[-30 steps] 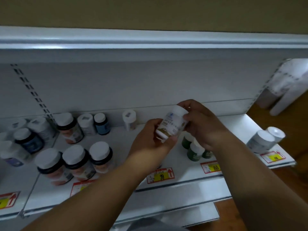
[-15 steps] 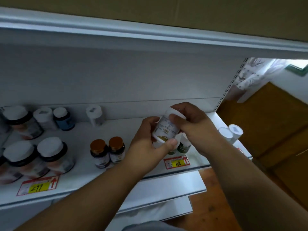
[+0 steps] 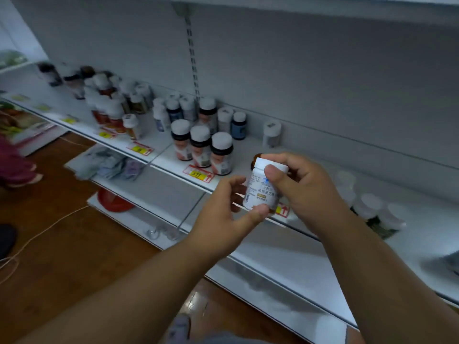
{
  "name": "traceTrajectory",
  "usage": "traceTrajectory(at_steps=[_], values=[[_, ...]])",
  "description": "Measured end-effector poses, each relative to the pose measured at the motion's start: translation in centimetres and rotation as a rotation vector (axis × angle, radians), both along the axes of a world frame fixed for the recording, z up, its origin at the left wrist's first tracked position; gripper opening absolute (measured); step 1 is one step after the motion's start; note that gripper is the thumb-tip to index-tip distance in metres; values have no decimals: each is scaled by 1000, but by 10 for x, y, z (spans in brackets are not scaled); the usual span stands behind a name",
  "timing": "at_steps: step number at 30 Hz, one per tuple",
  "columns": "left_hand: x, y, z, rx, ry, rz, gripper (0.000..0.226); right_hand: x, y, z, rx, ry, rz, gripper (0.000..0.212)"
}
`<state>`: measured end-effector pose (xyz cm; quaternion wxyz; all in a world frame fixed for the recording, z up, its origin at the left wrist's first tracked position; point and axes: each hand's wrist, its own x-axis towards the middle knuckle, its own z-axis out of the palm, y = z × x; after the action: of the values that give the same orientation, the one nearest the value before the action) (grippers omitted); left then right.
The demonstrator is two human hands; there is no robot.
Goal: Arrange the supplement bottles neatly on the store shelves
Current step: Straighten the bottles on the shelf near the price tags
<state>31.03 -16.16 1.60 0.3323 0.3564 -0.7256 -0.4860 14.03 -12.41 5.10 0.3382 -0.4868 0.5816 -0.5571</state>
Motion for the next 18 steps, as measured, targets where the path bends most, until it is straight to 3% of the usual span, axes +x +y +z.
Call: traceTrajectory(at_steps=[5,8,18], values=[[79,-15,0,-42,-1,116,61,73,-29,6,-44,61,98,15],[147,-31,-4,-60,-28,149,71,136,-57,4,-37,93,160,21],[374,-122,0,-8,-70,342,71,356,-178,3,-32,-7,371,17]])
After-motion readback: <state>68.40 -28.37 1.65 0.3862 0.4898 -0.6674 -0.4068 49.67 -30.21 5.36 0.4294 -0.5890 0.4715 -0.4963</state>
